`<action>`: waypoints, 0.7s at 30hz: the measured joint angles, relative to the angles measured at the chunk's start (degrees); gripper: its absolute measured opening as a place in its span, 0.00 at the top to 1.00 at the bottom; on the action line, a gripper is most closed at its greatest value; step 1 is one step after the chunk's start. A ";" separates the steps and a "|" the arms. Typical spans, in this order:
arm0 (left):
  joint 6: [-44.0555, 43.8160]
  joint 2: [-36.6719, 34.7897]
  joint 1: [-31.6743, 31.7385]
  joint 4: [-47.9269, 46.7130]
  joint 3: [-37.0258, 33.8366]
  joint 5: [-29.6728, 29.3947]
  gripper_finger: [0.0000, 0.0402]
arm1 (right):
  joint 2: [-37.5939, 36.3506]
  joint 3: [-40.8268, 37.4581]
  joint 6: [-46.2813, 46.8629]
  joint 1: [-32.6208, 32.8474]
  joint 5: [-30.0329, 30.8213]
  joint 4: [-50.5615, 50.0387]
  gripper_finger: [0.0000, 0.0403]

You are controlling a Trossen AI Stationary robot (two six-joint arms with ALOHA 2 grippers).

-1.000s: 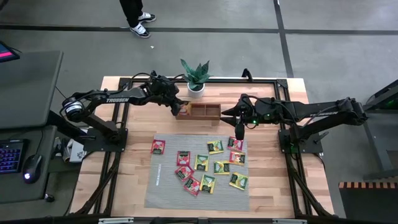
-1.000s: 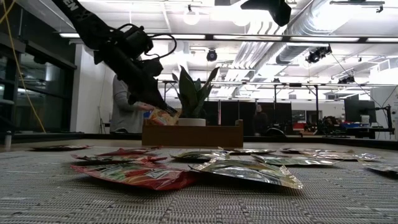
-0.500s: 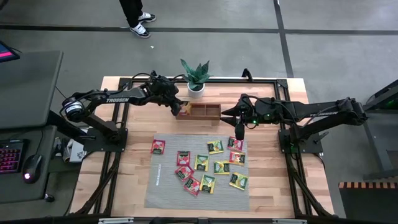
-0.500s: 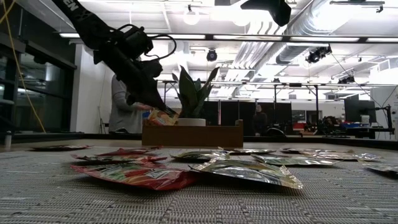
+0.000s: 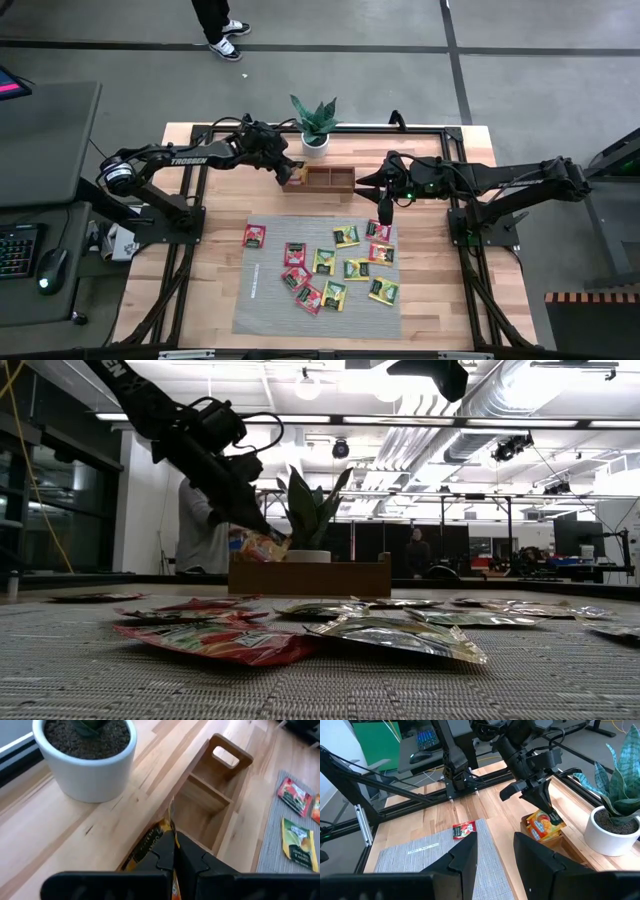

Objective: Pick & Place Tea
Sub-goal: Put the orange tea bag into the left section of the wooden organizer, then put the red tea bag into the middle section of the wooden organizer

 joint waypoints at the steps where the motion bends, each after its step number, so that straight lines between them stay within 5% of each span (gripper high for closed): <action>1: 0.00 0.00 0.01 -0.09 0.00 0.00 0.98 | 0.00 0.00 0.00 -0.01 -0.02 0.00 0.69; 14: -0.01 0.00 -0.01 -0.75 0.00 -0.89 0.64 | -0.01 0.00 -1.19 0.00 0.02 -0.01 0.69; 21: -0.13 -0.45 0.01 -0.82 0.00 -0.86 0.57 | 0.00 0.00 -1.26 0.00 0.02 -0.53 0.69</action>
